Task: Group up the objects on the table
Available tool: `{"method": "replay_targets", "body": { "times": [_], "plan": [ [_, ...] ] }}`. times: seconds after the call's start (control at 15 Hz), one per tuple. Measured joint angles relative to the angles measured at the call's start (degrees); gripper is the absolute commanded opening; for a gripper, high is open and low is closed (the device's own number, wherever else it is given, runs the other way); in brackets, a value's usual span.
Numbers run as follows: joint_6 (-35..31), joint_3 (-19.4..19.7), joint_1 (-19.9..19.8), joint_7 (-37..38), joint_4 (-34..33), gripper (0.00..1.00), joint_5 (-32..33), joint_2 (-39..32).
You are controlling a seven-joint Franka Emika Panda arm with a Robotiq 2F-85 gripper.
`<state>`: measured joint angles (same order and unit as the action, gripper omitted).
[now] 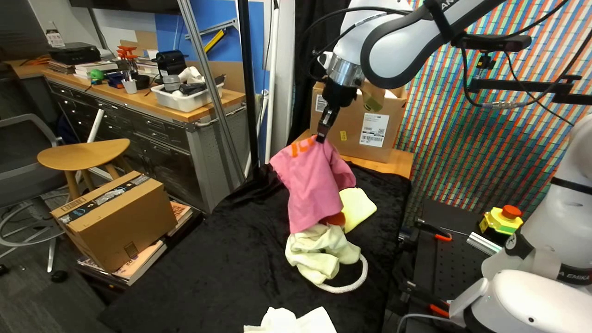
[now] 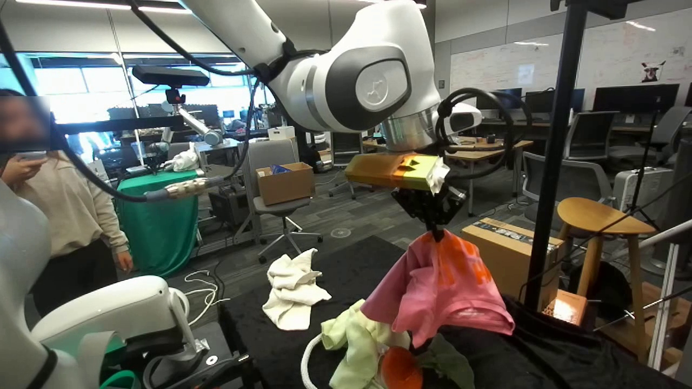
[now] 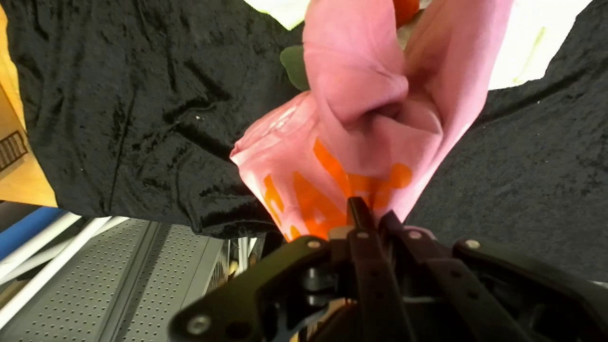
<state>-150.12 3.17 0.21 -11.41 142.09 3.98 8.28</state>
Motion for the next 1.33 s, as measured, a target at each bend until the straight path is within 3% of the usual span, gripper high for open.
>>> {"method": "replay_targets", "body": {
  "times": [0.27,0.6,0.67,0.8,1.33],
  "plan": [
    [0.9,0.4,-1.8,0.4,2.8,0.06,2.0,0.9],
    [2.0,0.0,-2.6,7.2,2.8,0.06,7.4,-5.1],
    [2.0,-0.2,-2.6,8.7,2.6,0.3,8.3,-6.9],
    [2.0,-0.5,-2.4,10.7,1.8,0.36,9.0,-10.1],
    [2.7,-0.5,-1.8,13.6,-2.1,0.96,9.2,-16.1]
  ]
}}
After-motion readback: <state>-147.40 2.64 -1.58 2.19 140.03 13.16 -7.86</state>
